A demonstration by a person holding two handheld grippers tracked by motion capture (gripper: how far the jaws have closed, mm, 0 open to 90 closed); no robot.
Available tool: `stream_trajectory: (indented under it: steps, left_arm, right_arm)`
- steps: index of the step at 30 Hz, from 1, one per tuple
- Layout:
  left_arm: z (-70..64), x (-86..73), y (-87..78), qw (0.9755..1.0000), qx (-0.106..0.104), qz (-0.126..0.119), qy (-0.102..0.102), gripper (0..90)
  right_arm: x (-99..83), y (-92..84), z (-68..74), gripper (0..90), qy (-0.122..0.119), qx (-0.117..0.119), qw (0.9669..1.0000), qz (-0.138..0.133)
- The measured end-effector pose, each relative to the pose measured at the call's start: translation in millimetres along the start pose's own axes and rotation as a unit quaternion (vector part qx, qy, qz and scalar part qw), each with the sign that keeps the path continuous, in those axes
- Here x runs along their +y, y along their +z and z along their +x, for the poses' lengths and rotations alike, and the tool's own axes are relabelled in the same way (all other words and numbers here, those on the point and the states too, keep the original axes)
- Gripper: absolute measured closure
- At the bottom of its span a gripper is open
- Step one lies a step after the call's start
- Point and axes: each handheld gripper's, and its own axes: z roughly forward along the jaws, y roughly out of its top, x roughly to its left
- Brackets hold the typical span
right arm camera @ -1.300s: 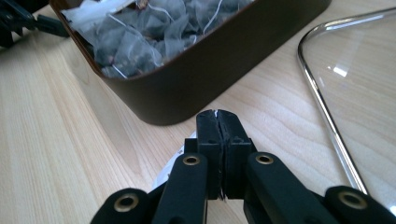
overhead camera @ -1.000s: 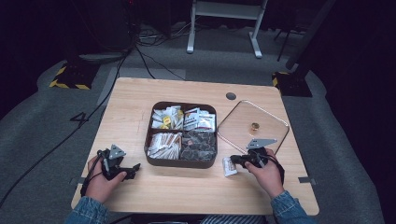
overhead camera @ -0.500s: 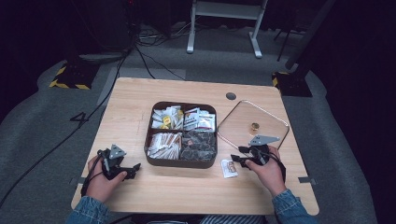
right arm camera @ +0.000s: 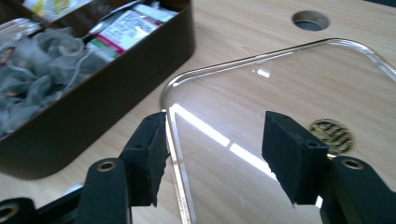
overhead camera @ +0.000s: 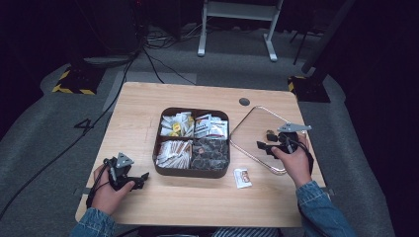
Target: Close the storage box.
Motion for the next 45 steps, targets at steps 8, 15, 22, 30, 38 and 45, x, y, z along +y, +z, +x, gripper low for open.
stream_trajectory:
  steps: [8,15,22,30,38,45]
  left_arm:
    - [-0.1,0.0,0.1,1.0000,0.000,0.000,0.000,10.1]
    - [-0.1,0.0,0.1,1.0000,0.000,0.000,0.000,10.0]
    - [-0.1,0.0,0.1,1.0000,0.000,0.000,0.000,10.0]
    - [-0.1,0.0,0.1,1.0000,0.000,0.000,0.000,10.0]
    - [-0.1,0.0,0.1,1.0000,0.000,0.000,0.000,10.1]
    - [-0.1,0.0,0.1,1.0000,0.000,0.000,0.000,10.0]
  right_arm:
    - [6.4,8.6,-28.6,36.2,0.016,-0.028,0.9993,0.019]
    - [5.1,23.0,-47.7,35.6,0.009,-0.062,0.9975,0.033]
    - [3.5,39.2,-58.0,38.3,0.021,-0.075,0.9953,0.058]
    - [2.9,47.3,-62.8,44.0,0.033,-0.077,0.9949,0.057]
    - [-6.7,51.5,-73.8,45.9,0.030,-0.086,0.9939,0.061]
    - [-9.5,54.5,-74.4,57.0,0.045,-0.070,0.9943,0.066]
